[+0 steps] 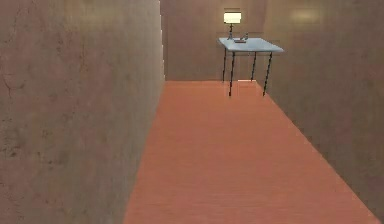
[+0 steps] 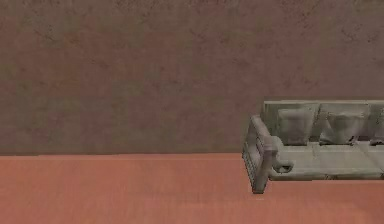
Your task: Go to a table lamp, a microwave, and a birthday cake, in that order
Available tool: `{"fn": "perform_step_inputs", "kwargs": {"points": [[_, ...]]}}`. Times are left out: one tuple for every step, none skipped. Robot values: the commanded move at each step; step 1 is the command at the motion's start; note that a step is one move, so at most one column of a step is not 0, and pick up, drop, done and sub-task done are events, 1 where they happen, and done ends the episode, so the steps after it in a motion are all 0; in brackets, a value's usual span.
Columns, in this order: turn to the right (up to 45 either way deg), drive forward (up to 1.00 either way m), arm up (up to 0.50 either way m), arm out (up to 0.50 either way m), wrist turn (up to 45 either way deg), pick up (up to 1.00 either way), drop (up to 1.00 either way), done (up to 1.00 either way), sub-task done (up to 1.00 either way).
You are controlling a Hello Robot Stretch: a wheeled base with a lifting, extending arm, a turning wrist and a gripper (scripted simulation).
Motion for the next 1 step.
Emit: {"fn": "perform_step_inputs", "kwargs": {"points": [[0.0,1.0,0.0,0.0,0.0,0.0,0.0,0.0,0.0]]}}
